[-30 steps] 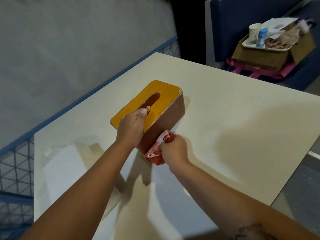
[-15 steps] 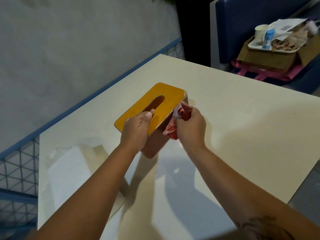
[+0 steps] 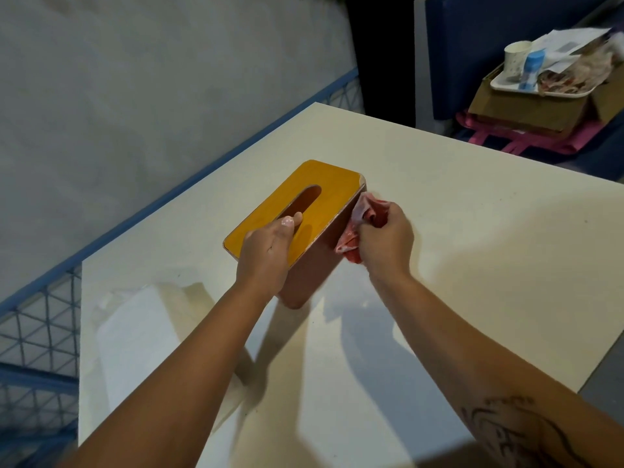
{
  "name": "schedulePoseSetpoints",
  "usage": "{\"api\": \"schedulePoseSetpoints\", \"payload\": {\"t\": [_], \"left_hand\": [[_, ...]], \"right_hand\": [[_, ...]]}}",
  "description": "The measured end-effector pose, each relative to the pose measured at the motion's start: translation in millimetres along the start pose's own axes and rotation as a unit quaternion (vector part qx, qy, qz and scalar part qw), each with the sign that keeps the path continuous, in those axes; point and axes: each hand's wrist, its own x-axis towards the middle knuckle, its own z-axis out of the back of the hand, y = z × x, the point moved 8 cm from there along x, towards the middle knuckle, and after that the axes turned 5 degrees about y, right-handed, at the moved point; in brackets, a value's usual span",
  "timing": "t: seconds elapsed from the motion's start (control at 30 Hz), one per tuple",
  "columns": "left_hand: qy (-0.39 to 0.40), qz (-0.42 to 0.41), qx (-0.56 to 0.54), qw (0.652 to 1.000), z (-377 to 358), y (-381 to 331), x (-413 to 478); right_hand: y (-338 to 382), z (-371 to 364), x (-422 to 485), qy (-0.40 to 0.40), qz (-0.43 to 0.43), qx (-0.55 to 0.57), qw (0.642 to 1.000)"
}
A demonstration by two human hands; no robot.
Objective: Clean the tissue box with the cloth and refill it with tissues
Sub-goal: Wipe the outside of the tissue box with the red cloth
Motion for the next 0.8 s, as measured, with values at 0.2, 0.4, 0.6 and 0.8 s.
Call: {"api": "schedulePoseSetpoints", "payload": {"t": [0.2, 0.4, 0.6, 0.8], "left_hand": [[-0.007, -0.017, -0.019, 1.000, 0, 4, 2], [-0.002, -0.001, -0.023, 1.000, 0, 7, 3], [-0.002, 0.002, -0.030, 1.000, 0, 7, 2], [-0.004, -0.003, -0.036, 0.999, 0, 4, 2]], "right_hand": [[-6, -41, -94, 0.121, 0.098, 0.032, 0.987], [-16, -44, -98, 0.123, 0.035, 0.109, 0.986], [-25, -21, -34, 0.025, -0.055, 0.027, 0.998], [-19, -42, -87, 0.100, 0.011, 0.006, 0.995]]}}
